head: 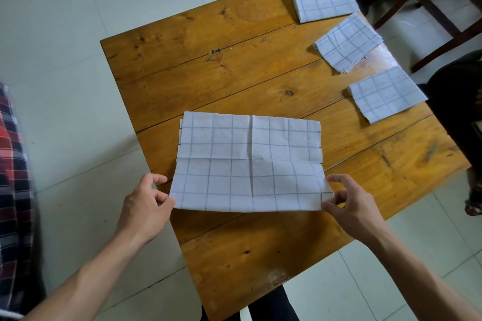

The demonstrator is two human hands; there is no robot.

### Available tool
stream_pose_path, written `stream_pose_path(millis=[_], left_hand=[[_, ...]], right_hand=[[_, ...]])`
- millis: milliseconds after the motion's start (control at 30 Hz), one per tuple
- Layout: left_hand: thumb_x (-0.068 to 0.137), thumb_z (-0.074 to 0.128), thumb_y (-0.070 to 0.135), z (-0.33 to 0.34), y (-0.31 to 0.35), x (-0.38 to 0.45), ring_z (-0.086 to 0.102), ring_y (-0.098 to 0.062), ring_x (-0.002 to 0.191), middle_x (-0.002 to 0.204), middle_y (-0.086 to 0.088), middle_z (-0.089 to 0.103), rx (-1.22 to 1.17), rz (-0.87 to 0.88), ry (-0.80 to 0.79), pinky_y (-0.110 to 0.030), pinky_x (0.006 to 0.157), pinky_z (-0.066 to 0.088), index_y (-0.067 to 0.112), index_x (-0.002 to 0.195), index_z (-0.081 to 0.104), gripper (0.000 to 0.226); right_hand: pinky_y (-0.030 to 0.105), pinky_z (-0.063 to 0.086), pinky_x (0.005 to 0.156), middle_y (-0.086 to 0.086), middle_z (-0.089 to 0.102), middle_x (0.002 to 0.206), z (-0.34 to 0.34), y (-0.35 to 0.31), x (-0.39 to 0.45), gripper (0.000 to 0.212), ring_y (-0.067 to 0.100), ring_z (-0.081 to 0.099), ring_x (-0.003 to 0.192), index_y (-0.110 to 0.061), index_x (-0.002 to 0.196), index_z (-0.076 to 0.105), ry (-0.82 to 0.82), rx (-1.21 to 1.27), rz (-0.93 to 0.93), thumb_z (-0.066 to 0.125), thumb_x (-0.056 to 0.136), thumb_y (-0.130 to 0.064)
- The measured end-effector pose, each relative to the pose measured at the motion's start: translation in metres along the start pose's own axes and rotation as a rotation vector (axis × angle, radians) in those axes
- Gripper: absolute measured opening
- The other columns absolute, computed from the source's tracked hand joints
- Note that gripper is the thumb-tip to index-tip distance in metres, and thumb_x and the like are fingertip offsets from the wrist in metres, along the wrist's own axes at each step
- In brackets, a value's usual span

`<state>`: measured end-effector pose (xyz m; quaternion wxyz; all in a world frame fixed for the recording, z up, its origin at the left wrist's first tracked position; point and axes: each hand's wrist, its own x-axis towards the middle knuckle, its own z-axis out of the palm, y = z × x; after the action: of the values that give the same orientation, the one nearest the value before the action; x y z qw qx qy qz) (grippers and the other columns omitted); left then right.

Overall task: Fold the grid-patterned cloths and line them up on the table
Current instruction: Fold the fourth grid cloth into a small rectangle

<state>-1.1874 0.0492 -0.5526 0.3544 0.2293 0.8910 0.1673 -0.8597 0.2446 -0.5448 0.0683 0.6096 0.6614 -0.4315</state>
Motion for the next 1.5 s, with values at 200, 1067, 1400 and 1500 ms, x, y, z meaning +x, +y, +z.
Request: stream_pose_path(millis=[200,1067,1400,1500], left_hand=[[0.088,0.072,0.031,0.002,0.011,0.009,0.061,-0.017,0.093,0.094,0.004,0.070,-0.052,-0.076,-0.029,-0.032,0.072,0.043,0.020,0.132,0.043,0.054],[0.079,0.075,0.038,0.079,0.058,0.025,0.040,-0.032,0.140,0.153,-0.012,0.041,0.654,0.746,0.045,-0.046,0.110,0.037,0.013,0.144,0.048,0.074],[0.084,0.067,0.042,0.078,0.054,0.020,0.031,-0.032,0.146,0.160,-0.014,0.030,0.692,0.700,0.050,-0.048,0.116,0.033,0.014,0.150,0.039,0.077],[0.083,0.070,0.037,0.080,0.059,0.019,0.033,-0.032,0.145,0.158,-0.013,0.035,0.656,0.744,0.060,-0.048,0.115,0.034,0.011,0.148,0.043,0.075]], right_hand=[[0.018,0.046,0.056,0.002,0.066,0.082,0.002,-0.008,0.013,0.054,0.015,0.064,0.074,-0.020,0.136,0.045,0.105,0.081,0.025,0.069,0.089,-0.028],[0.043,-0.001,0.123,0.006,-0.013,0.163,0.096,-0.053,0.050,0.077,0.022,-0.018,0.150,-0.017,0.157,0.001,-0.024,-0.708,-0.677,0.040,0.097,-0.045],[0.041,-0.006,0.122,0.011,-0.021,0.161,0.082,-0.032,0.032,0.084,0.024,-0.025,0.147,-0.016,0.156,-0.007,0.041,-0.685,-0.484,0.038,0.097,-0.055],[0.040,-0.001,0.120,0.011,-0.007,0.164,0.084,-0.041,0.031,0.078,0.024,-0.012,0.151,-0.011,0.157,0.007,0.094,-0.673,-0.550,0.044,0.098,-0.045]])
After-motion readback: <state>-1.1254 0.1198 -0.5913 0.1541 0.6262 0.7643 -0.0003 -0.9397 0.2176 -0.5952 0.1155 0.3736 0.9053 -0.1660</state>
